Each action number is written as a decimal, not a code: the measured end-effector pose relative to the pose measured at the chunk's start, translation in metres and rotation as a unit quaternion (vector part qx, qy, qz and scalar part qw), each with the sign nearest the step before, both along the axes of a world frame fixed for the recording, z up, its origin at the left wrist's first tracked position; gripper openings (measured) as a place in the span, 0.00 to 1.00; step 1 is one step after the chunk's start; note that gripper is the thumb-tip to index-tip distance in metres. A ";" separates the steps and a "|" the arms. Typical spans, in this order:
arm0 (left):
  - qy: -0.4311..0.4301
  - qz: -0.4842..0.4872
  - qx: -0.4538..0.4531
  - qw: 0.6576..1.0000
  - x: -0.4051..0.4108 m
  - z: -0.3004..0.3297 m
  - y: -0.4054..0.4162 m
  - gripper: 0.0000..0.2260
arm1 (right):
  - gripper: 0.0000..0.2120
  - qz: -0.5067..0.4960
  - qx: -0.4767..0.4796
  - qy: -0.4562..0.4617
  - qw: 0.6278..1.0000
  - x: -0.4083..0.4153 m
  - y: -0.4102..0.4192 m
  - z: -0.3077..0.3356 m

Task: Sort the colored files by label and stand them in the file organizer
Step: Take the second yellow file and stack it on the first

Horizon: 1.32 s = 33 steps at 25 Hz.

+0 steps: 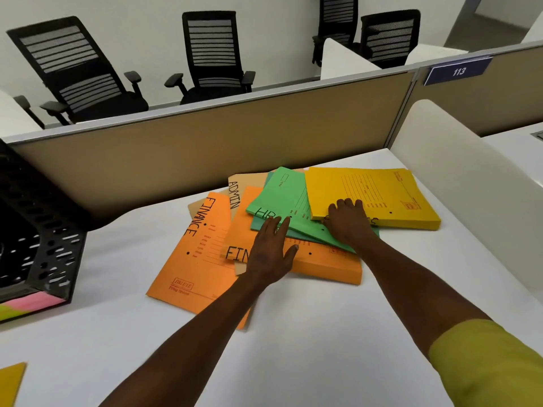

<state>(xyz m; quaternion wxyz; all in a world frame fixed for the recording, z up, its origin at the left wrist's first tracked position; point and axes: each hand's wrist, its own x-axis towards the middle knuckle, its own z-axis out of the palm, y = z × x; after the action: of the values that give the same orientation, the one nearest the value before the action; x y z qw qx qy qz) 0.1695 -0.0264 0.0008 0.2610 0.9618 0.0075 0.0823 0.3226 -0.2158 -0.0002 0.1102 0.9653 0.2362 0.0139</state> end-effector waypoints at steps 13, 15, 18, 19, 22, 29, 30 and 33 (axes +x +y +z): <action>0.146 0.303 -0.706 0.623 -0.061 0.004 -0.053 0.10 | 0.27 0.096 0.035 0.022 0.995 -0.127 0.080 0.043; 0.152 0.272 -0.732 0.606 -0.095 0.022 -0.049 0.11 | 0.26 0.108 0.034 0.021 0.993 -0.160 0.107 0.064; 0.166 0.215 -0.723 0.635 -0.097 0.017 -0.054 0.12 | 0.26 0.098 0.041 0.044 0.993 -0.161 0.118 0.062; 0.152 0.217 -0.718 0.644 -0.099 0.015 -0.052 0.14 | 0.26 0.097 0.052 0.055 0.992 -0.161 0.117 0.062; 0.125 0.283 -0.690 0.654 -0.102 0.014 -0.043 0.19 | 0.28 0.049 0.168 0.114 0.978 -0.154 0.111 0.062; 0.078 0.316 -0.650 0.687 -0.127 0.021 0.007 0.19 | 0.36 -0.161 0.259 0.147 0.941 -0.133 0.033 0.038; 0.076 0.305 -0.644 0.698 -0.133 0.023 0.011 0.17 | 0.36 -0.176 0.256 0.166 0.936 -0.132 0.023 0.032; 0.066 0.257 -0.630 0.730 -0.158 0.028 0.025 0.15 | 0.39 -0.177 0.279 0.171 0.928 -0.146 0.011 0.021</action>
<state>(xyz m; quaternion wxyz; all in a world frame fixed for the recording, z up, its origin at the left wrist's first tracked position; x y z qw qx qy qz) 0.0112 -0.0017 0.0290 0.7748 0.5411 0.3217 0.0590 0.1771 -0.2045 0.0210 -0.2053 0.9709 0.0635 -0.1060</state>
